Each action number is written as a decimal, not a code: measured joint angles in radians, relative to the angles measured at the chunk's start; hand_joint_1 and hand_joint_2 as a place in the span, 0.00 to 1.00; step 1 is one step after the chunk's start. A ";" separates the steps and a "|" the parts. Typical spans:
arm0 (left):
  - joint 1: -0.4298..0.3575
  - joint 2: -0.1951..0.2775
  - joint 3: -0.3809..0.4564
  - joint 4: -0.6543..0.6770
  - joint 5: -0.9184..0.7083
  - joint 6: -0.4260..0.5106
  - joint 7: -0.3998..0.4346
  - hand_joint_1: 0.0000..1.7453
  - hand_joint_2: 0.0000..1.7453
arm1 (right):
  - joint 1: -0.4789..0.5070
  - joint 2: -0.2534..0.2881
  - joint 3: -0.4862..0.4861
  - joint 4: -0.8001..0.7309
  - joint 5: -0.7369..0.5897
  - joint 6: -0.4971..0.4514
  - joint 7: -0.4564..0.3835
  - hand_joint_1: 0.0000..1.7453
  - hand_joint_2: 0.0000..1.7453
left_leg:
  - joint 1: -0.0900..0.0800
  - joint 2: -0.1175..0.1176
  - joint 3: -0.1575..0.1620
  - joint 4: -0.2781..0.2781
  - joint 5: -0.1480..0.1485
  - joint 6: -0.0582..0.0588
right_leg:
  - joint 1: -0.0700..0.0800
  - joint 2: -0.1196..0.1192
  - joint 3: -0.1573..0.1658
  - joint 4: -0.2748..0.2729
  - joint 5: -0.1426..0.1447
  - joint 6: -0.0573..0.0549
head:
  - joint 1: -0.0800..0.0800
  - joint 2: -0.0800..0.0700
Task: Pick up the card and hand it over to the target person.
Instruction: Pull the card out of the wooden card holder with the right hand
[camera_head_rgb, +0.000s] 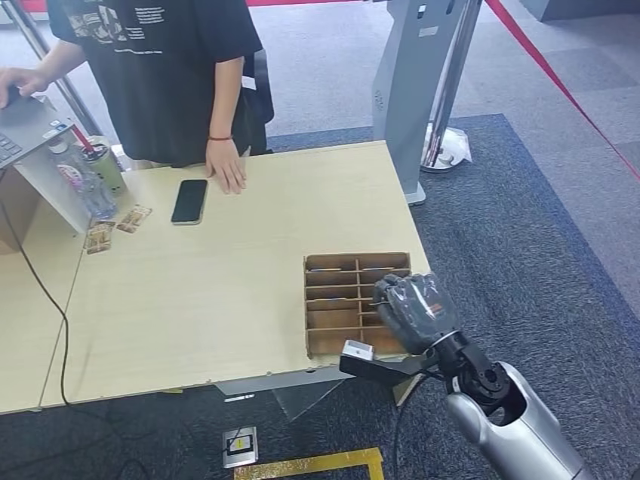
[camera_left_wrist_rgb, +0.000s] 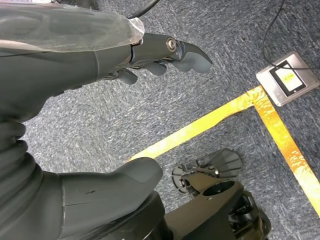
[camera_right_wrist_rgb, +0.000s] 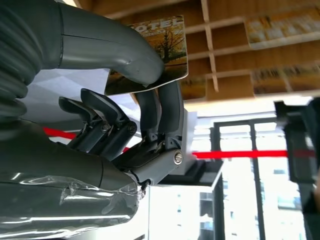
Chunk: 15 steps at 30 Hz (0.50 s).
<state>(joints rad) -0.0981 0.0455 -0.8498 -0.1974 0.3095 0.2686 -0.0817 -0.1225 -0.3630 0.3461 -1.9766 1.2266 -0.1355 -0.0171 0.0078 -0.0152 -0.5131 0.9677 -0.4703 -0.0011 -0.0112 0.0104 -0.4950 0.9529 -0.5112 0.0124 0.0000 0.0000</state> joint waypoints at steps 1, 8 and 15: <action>0.000 0.000 -0.002 0.000 -0.001 -0.001 0.000 0.00 1.00 | 0.004 -0.006 -0.016 -0.031 -0.005 0.005 0.000 1.00 1.00 | 0.000 0.000 -0.001 0.000 0.000 0.000 | 0.000 0.000 0.000 0.000 0.000 0.000 | 0.000 0.000; 0.001 -0.003 -0.002 -0.001 0.001 -0.001 -0.006 0.00 1.00 | 0.005 0.002 -0.074 -0.111 -0.023 -0.023 -0.003 1.00 1.00 | 0.000 0.001 0.001 -0.001 0.000 0.000 | 0.000 0.000 0.001 -0.001 0.000 0.000 | 0.000 0.000; 0.000 -0.010 -0.010 -0.001 -0.004 0.004 -0.005 0.00 1.00 | -0.066 0.060 -0.076 -0.036 -0.033 -0.112 0.009 1.00 1.00 | 0.000 0.003 0.002 -0.002 0.001 0.000 | 0.000 0.003 0.001 -0.002 0.002 0.000 | 0.000 0.000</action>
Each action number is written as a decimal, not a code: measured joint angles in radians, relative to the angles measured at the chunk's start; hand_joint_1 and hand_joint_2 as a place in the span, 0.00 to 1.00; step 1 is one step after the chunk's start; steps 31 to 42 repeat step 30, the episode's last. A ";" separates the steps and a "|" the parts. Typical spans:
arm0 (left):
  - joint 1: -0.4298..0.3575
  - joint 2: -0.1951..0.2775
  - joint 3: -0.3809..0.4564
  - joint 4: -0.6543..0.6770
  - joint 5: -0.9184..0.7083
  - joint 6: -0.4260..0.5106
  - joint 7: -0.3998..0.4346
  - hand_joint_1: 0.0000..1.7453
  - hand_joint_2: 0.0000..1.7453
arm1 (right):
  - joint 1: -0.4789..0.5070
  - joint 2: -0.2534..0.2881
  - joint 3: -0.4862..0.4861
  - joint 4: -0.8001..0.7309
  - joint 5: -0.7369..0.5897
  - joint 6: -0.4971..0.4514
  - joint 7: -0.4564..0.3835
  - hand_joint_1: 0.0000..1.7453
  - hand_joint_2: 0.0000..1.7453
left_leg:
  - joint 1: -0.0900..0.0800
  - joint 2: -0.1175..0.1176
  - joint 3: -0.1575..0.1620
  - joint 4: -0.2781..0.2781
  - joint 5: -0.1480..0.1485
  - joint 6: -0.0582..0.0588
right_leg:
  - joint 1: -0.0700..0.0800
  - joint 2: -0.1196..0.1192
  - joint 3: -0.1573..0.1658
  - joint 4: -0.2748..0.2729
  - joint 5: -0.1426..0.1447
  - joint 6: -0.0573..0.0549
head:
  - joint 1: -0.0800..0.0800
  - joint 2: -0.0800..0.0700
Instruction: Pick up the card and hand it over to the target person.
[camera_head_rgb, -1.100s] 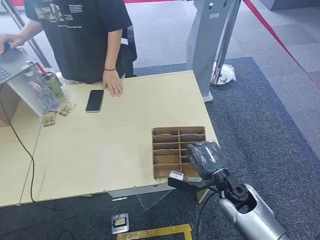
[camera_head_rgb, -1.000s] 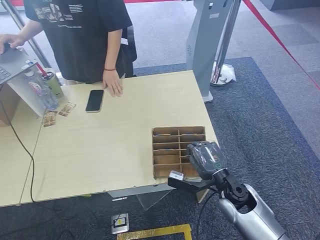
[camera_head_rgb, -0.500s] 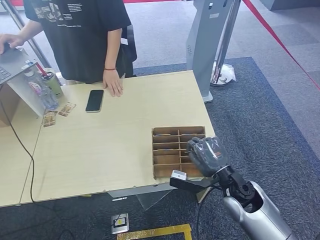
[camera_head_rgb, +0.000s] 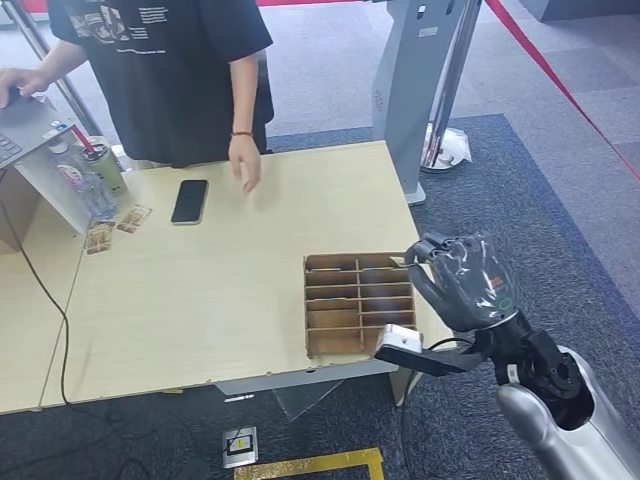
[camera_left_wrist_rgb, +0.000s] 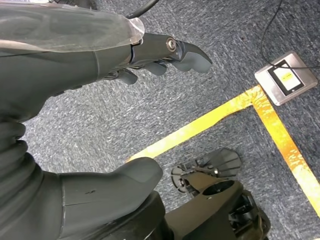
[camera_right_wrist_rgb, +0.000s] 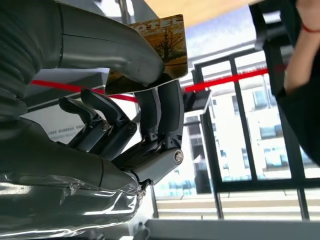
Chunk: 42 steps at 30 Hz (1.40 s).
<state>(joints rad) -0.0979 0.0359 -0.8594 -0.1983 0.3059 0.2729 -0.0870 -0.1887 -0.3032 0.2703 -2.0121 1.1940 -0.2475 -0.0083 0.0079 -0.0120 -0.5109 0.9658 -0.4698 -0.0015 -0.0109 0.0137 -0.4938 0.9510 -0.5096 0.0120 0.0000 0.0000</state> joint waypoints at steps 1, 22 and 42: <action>0.000 0.000 -0.003 0.000 -0.002 0.000 0.000 0.00 1.00 | -0.012 0.009 0.004 0.021 0.019 -0.013 0.012 1.00 1.00 | 0.000 0.001 0.000 0.000 0.000 0.000 | 0.000 0.000 0.000 0.000 0.000 0.000 | 0.000 0.000; -0.039 -0.002 -0.053 -0.008 -0.039 -0.021 0.025 0.00 1.00 | -0.519 0.212 0.253 0.868 0.247 -0.125 0.176 1.00 1.00 | 0.001 0.008 0.002 -0.002 0.001 -0.001 | 0.001 0.007 0.001 0.000 0.003 -0.001 | 0.000 0.000; -0.043 0.001 -0.051 -0.007 -0.037 -0.020 0.030 0.00 1.00 | -0.592 0.228 0.293 1.012 0.157 -0.083 0.130 0.33 1.00 | 0.001 0.003 0.002 -0.002 0.001 0.000 | 0.001 0.004 0.002 0.000 0.002 -0.001 | 0.000 0.000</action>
